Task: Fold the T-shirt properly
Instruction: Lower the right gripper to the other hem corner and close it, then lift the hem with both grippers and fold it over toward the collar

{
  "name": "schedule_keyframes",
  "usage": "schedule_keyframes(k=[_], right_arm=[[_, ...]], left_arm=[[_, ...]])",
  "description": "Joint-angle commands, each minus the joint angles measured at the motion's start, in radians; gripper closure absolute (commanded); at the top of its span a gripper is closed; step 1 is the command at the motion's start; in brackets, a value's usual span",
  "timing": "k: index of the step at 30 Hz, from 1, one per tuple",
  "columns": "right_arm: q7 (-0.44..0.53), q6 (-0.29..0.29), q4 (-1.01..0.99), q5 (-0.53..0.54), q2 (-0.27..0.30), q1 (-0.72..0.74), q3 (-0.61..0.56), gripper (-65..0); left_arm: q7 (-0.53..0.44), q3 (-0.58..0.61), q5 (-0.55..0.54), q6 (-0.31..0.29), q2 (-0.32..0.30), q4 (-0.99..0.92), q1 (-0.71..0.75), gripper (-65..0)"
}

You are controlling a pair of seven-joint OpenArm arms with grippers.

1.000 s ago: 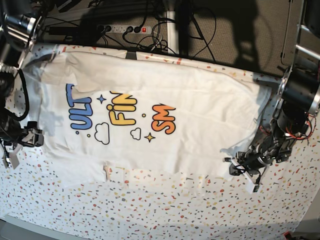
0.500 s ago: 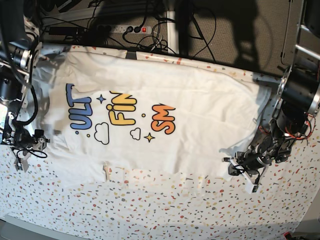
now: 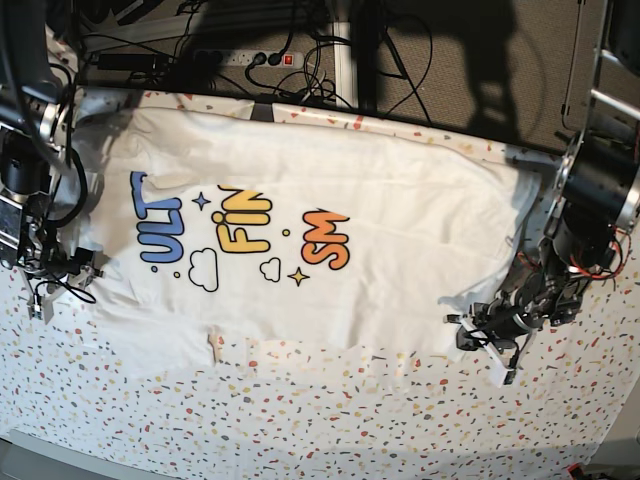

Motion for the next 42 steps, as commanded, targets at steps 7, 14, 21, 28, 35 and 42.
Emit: schedule_keyframes(k=[7,14,21,28,35,42], right_arm=[[-0.017,0.0,0.005,0.0,0.012,0.022,0.0,0.0],[-0.018,0.008,0.008,0.0,0.014,0.022,0.001,0.0],[-0.078,0.211,0.084,0.056,0.016,0.021,0.001,0.0],[-0.154,0.241,0.175,0.156,0.02,0.021,0.001,0.0],[-0.164,0.241,0.282,0.189,0.019,-0.056,0.001,0.0],[-0.163,0.241,0.466,0.189,0.018,-0.186,0.001,0.0]], left_arm=[[-0.028,-0.001,-0.01,-0.005,-0.008,0.01,-0.042,0.0],[-0.029,-0.001,-0.01,-0.005,-0.008,0.01,-0.042,0.0],[-0.029,-0.001,-0.01,-0.005,-0.008,0.01,-0.042,0.0],[-0.028,-0.001,-0.01,-0.005,-0.008,0.01,-0.042,0.0],[-0.021,-0.002,-0.01,-0.013,-0.008,0.012,-0.042,0.0],[0.067,-0.001,0.09,-0.011,-0.014,0.109,-0.042,0.0]])
